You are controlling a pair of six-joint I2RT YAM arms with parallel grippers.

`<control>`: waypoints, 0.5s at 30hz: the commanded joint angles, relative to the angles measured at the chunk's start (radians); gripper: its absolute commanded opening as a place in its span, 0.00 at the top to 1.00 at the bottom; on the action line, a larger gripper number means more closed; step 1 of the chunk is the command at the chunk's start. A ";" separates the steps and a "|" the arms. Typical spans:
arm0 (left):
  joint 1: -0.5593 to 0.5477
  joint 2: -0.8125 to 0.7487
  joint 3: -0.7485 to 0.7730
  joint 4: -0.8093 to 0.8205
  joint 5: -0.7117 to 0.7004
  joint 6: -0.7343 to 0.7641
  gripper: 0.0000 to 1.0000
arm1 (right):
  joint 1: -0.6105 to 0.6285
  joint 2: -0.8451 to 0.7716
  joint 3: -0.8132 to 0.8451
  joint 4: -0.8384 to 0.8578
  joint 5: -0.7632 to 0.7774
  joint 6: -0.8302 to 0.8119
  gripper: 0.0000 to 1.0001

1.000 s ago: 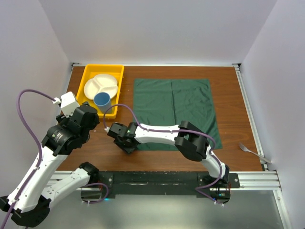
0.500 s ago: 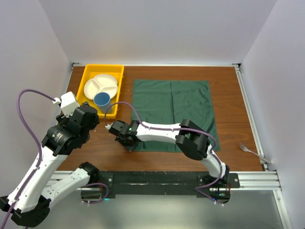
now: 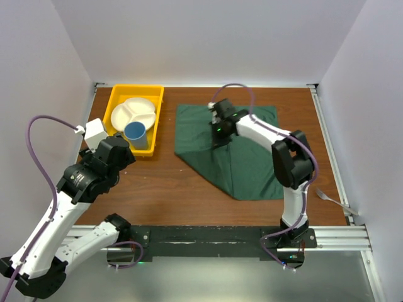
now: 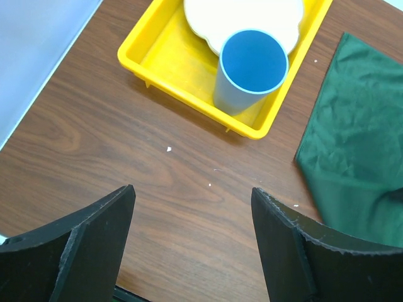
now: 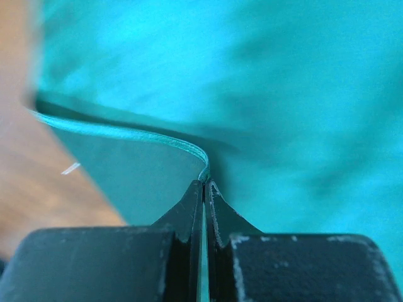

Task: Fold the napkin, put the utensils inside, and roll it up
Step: Fold the napkin

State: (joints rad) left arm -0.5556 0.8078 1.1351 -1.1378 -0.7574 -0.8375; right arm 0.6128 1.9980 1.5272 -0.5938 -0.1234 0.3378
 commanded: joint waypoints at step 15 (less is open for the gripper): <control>0.005 0.079 -0.017 0.108 0.108 0.072 0.20 | -0.476 0.197 0.435 -0.144 0.165 -0.106 1.00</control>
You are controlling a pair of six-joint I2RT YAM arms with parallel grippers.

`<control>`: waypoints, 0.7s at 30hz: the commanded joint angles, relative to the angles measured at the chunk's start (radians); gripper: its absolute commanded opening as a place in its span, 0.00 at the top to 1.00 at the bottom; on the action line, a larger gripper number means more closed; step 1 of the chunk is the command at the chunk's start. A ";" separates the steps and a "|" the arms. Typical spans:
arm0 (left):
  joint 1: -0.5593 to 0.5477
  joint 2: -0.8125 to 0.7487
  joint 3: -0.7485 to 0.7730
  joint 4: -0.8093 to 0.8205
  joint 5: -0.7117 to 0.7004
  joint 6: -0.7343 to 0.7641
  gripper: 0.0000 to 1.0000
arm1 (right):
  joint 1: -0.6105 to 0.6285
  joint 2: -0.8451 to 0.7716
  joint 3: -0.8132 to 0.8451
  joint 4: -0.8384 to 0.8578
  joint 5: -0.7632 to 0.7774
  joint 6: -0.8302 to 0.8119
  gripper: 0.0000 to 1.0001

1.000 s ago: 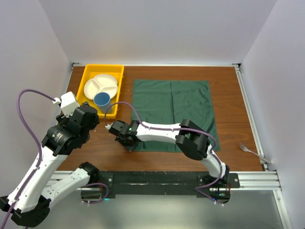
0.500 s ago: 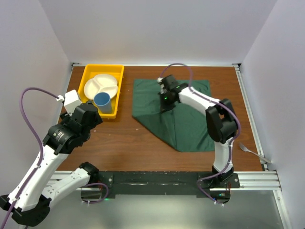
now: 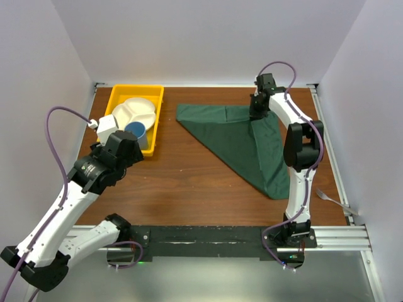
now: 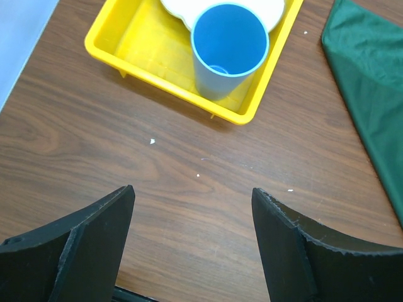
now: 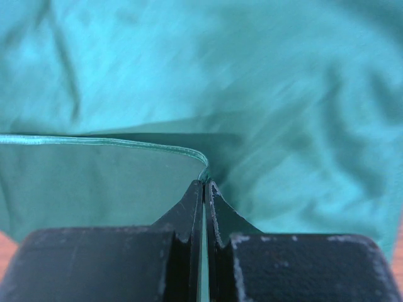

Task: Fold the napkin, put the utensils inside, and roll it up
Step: Fold the napkin

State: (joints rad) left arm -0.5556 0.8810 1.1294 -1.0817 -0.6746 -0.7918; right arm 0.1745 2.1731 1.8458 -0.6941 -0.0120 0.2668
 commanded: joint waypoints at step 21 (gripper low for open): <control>0.005 0.058 -0.008 0.083 0.089 0.049 0.19 | -0.171 0.209 0.392 -0.033 0.072 0.020 1.00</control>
State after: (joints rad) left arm -0.5556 0.9379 1.1141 -1.0348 -0.5884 -0.7635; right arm 0.0017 2.3867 2.1876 -0.7414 0.0395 0.2665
